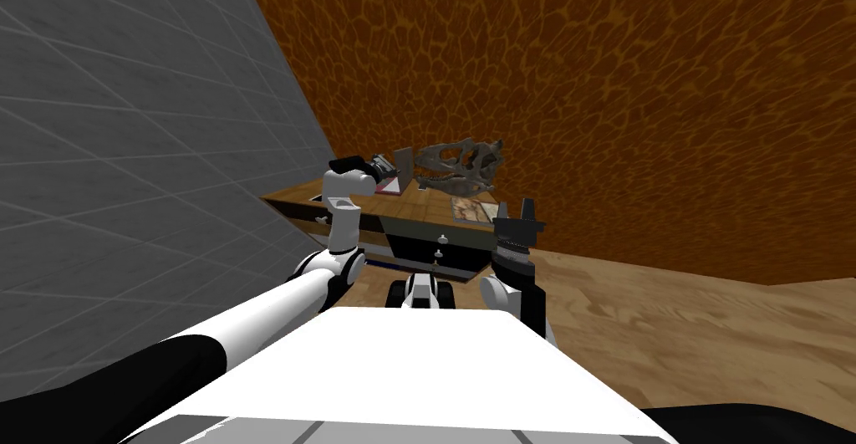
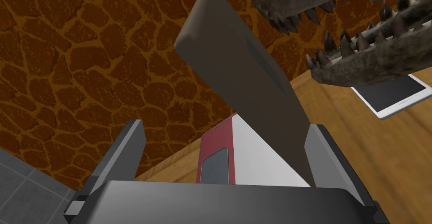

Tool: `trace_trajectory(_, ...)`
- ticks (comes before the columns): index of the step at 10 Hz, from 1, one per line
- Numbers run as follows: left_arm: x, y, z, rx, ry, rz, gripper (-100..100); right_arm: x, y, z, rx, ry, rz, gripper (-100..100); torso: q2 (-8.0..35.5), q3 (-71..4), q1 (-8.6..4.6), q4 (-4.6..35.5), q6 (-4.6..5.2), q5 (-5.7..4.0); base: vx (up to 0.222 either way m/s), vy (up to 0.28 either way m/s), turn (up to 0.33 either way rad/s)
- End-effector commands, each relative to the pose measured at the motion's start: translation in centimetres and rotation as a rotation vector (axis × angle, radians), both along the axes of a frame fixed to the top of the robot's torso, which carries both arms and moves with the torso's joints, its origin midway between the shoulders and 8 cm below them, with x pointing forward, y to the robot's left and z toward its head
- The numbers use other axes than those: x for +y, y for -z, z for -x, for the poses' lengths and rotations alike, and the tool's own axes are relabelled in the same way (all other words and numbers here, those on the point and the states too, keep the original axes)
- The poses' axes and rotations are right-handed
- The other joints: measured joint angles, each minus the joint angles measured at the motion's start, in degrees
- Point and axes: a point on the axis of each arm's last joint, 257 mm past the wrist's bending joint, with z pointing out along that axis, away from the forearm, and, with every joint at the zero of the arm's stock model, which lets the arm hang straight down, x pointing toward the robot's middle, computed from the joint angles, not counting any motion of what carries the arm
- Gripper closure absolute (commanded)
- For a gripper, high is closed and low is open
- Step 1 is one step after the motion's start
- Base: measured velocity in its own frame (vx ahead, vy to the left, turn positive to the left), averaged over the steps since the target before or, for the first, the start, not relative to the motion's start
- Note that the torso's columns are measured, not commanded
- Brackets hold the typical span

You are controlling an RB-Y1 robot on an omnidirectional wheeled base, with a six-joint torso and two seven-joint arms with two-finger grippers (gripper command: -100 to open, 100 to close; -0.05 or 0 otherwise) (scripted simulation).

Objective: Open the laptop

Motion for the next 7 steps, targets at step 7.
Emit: trace_trajectory(7, 2.9, -3.4, 0.5, -0.002, -0.070, -0.041, -100, 0.0, 0.0, 0.0, 0.001, 0.000, 0.001, 0, -1.0, -0.6, 0.70, -0.3, -0.04, 0.21, -0.033, -0.047, -0.052)
